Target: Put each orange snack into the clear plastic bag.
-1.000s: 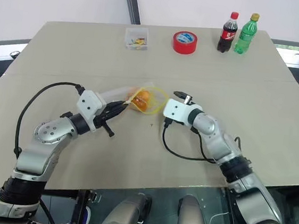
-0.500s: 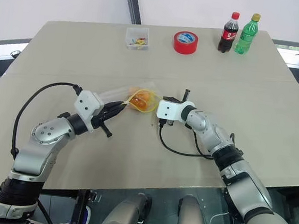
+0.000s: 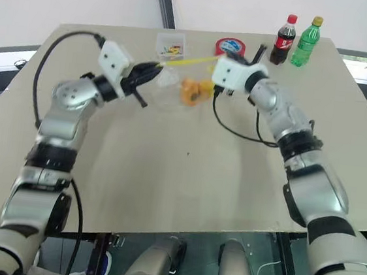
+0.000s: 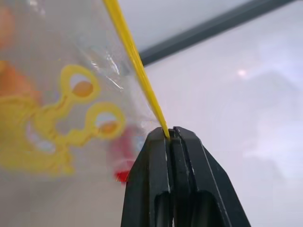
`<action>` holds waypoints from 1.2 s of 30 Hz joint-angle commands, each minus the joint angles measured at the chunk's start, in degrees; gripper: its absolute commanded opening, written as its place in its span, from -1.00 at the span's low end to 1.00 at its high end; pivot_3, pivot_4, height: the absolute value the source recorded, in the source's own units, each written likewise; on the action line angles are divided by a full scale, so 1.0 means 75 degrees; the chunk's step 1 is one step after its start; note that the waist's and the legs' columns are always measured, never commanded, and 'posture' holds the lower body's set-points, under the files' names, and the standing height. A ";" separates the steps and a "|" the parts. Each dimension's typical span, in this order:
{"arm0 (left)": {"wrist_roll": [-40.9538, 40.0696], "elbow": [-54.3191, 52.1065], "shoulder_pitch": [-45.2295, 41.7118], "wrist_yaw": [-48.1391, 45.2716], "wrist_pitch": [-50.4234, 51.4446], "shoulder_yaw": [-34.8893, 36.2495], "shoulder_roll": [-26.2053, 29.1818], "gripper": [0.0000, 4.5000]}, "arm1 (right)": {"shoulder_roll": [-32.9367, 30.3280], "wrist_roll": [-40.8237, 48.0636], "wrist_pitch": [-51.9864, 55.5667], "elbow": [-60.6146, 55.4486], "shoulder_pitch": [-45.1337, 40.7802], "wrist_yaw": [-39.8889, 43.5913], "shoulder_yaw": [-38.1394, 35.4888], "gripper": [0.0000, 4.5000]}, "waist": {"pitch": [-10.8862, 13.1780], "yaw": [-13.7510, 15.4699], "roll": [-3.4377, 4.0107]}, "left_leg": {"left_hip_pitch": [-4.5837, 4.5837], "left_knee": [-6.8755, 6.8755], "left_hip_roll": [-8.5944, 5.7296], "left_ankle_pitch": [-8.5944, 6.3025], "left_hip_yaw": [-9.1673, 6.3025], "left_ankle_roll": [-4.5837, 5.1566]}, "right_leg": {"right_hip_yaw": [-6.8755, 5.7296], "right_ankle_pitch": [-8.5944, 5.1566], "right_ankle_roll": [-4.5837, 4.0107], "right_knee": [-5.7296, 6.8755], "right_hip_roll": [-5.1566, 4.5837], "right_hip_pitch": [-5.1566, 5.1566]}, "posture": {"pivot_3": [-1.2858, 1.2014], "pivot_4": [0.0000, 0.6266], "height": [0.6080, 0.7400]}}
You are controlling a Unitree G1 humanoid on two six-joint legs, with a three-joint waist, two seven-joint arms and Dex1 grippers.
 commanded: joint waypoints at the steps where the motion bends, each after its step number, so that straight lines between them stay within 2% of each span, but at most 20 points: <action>1: 0.0287 0.0577 -0.0012 0.0010 -0.0966 0.0082 0.0146 -1.00 | -0.0706 0.0125 0.0075 -0.0090 0.0124 -0.0094 -0.0597 -0.97 | 0.0000 -0.0139 0.0000 | 0.0000 -0.0001 0.0000 0.0000 0.0001 0.0000 | 0.0000 0.0000 0.0000 -0.0005 -0.0004 -0.0004 | 0.03 -0.52 1.00; 4: 0.0335 0.0089 0.0489 -0.0101 -0.1338 -0.0020 0.0207 -1.00 | -0.1018 0.0382 0.0392 -0.1465 0.1053 0.0541 -0.0761 -0.97 | -0.0001 -0.0246 0.0001 | -0.0036 0.0004 0.0001 0.0000 0.0002 0.0001 | 0.0000 0.0000 0.0001 0.0002 -0.0010 -0.0047 | 0.03 -0.52 1.00; 10: 0.0552 -0.2260 0.2717 0.0045 -0.1012 -0.0295 0.0244 -1.00 | -0.1378 0.1007 0.2126 -0.5390 0.4393 0.2352 -0.0873 -0.97 | -0.0004 -0.0376 0.0006 | -0.0109 0.0035 0.0001 0.0000 0.0001 0.0001 | 0.0008 0.0000 0.0002 0.0050 -0.0006 -0.0117 | 0.03 -0.52 1.00; 11: 0.0574 -0.2549 0.2985 0.0103 -0.0880 -0.0330 0.0210 -1.00 | -0.1414 0.1070 0.2328 -0.5778 0.4747 0.2542 -0.0892 -0.72 | -0.0003 -0.0358 0.0006 | -0.0112 0.0038 -0.0001 0.0001 0.0004 0.0002 | 0.0011 0.0000 0.0002 0.0066 -0.0007 -0.0123 | 0.03 -0.52 1.00; 14: 0.0810 -0.3211 0.3519 0.0165 -0.0657 -0.0536 0.0219 -1.00 | -0.1747 0.1282 0.2737 -0.6911 0.5664 0.3247 -0.0925 -0.19 | -0.0001 -0.0201 0.0009 | -0.0101 0.0083 -0.0010 0.0002 0.0014 0.0004 | 0.0022 0.0000 0.0001 0.0130 -0.0007 -0.0122 | 0.03 -0.52 1.00; 16: 0.0903 -0.3423 0.3570 0.0172 -0.0519 -0.0613 0.0221 -1.00 | -0.1867 0.1586 0.3016 -0.7615 0.6047 0.3585 -0.1087 0.27 | -0.0001 -0.0120 0.0009 | -0.0079 0.0089 -0.0006 0.0000 0.0015 0.0006 | 0.0022 0.0001 0.0001 0.0137 0.0002 -0.0103 | 0.03 -0.52 1.00; 17: 0.0965 -0.3459 0.3518 0.0201 -0.0481 -0.0632 0.0205 -1.00 | -0.1901 0.1748 0.3136 -0.7954 0.6139 0.3757 -0.1146 0.43 | 0.0002 -0.0067 0.0009 | -0.0059 0.0089 -0.0002 -0.0002 0.0011 0.0009 | 0.0017 0.0001 0.0001 0.0133 0.0007 -0.0079 | 0.03 -0.52 1.00; 19: 0.1109 -0.3493 0.3394 0.0247 -0.0445 -0.0681 0.0187 -1.00 | -0.1884 0.1859 0.3295 -0.8537 0.6103 0.4045 -0.1099 0.43 | 0.0005 0.0000 0.0010 | 0.0036 0.0059 0.0003 -0.0021 0.0017 0.0039 | 0.0021 -0.0002 0.0003 0.0115 0.0010 0.0010 | 0.03 -0.52 1.00; 23: 0.1251 -0.3551 0.3275 0.0226 -0.0383 -0.0756 0.0183 -1.00 | -0.1385 0.1548 0.3492 -0.8977 0.5395 0.4286 -0.0445 0.43 | 0.0003 0.0053 0.0008 | 0.0071 0.0051 0.0006 -0.0021 0.0011 0.0038 | 0.0012 -0.0002 0.0003 0.0088 0.0011 0.0051 | 0.03 -0.52 1.00; 30: 0.1305 -0.3820 0.3240 0.0159 -0.0201 -0.0837 0.0250 -1.00 | -0.0304 0.0501 0.2919 -0.7797 0.4050 0.3982 0.0637 0.43 | 0.0003 0.0096 0.0007 | 0.0059 0.0044 0.0007 -0.0002 -0.0003 0.0005 | 0.0001 0.0000 0.0001 0.0062 0.0011 0.0050 | 0.03 -0.52 1.00; 35: 0.1324 -0.3981 0.3240 0.0216 -0.0042 -0.0830 0.0248 -1.00 | -0.0011 0.0286 0.2547 -0.7181 0.3717 0.3923 0.0765 0.43 | 0.0003 0.0103 0.0007 | 0.0049 0.0036 0.0004 -0.0002 -0.0012 0.0005 | -0.0008 0.0000 0.0001 0.0038 0.0008 0.0050 | 0.03 -0.52 1.00; 36: 0.1322 -0.4021 0.3253 0.0226 -0.0012 -0.0820 0.0243 -1.00 | 0.0026 0.0244 0.2456 -0.7069 0.3670 0.3899 0.0776 0.34 | 0.0003 0.0097 0.0007 | 0.0049 0.0032 0.0004 -0.0002 -0.0012 0.0005 | -0.0009 0.0000 0.0001 0.0035 0.0008 0.0050 | 0.03 -0.52 1.00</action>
